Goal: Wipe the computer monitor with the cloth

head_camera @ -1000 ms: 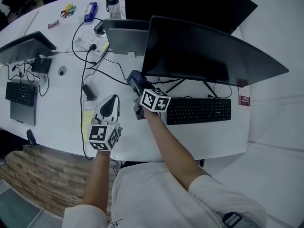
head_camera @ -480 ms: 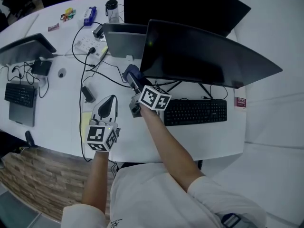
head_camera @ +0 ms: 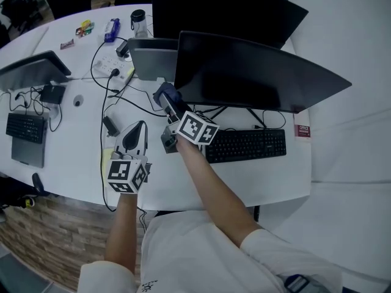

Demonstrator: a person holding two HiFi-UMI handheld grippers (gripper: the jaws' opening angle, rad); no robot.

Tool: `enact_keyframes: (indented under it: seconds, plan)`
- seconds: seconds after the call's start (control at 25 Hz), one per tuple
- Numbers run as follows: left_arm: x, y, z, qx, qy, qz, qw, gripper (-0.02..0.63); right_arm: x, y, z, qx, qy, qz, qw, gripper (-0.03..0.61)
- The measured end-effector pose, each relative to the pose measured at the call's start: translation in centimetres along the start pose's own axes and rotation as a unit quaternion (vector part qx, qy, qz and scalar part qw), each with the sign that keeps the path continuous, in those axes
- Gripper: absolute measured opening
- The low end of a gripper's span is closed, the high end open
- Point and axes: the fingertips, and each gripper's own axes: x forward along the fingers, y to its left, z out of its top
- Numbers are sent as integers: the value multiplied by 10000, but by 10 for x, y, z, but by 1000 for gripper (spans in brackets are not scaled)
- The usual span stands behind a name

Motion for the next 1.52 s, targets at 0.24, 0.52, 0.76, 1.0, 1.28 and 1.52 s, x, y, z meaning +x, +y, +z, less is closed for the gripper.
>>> enact_keyframes:
  seconds: [0.24, 0.52, 0.76, 1.0, 1.28, 1.52]
  plan:
    - [2, -7, 21, 165, -134, -73, 9997, 9, -5, 16, 18, 173, -137, 134, 9997, 137]
    - [2, -15, 44, 272, -309, -140, 9991, 9, -8, 39, 40, 411, -312, 304, 9982, 137]
    - [-2, -16, 62, 332, -446, -144, 9983, 9, -10, 62, 61, 512, -482, 504, 9963, 137]
    - [0, -23, 85, 455, -619, -234, 9968, 9, -13, 86, 82, 520, -646, 749, 9937, 137]
    - [4, -32, 117, 528, -798, -402, 9946, 9, -16, 115, 107, 369, -820, 1009, 9908, 137]
    - [4, -41, 144, 632, -960, -509, 9921, 9, -20, 136, 125, 455, -956, 1219, 9869, 137]
